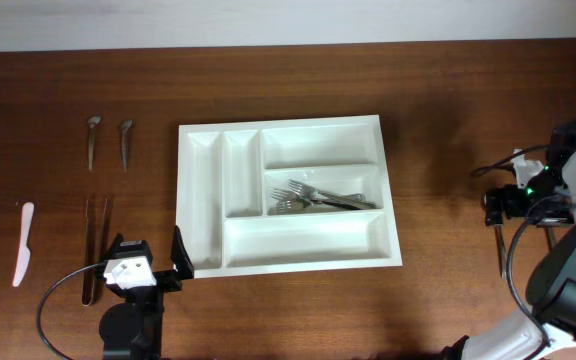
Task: Pack container
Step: 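Align the right gripper above the left spoon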
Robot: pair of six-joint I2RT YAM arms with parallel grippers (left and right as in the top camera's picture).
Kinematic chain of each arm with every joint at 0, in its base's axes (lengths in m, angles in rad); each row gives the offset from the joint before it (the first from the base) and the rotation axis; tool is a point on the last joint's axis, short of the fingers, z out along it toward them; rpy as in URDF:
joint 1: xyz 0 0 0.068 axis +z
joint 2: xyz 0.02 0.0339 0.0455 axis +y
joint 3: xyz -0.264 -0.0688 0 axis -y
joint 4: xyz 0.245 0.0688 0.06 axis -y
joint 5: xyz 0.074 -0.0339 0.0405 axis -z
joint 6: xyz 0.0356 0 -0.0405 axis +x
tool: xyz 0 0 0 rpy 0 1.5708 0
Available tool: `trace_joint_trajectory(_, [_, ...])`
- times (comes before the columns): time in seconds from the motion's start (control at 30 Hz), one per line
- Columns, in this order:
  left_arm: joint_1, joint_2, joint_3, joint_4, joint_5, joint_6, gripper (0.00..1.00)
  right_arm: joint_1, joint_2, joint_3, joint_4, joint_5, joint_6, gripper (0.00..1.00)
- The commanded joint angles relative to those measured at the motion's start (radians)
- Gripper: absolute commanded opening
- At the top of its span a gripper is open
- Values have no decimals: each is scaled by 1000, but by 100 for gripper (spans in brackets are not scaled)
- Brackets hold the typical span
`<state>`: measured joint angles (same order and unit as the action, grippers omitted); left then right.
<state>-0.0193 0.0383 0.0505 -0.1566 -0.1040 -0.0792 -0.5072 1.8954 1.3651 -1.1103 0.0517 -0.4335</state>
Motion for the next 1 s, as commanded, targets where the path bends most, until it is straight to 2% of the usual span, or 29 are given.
trace_joint_trajectory(0.0, [-4,-3,-5,3,11,-2,99,-4,29,-7,18,-13,-4,99])
trace_joint_trajectory(0.37, [-4,-3,-5,3,11,-3,99,-4,64,-8,90,-13,-4,99])
trace_joint_trajectory(0.97, [-4,-3,-5,3,11,-3,99,-3,64,-17,56,-26,31,99])
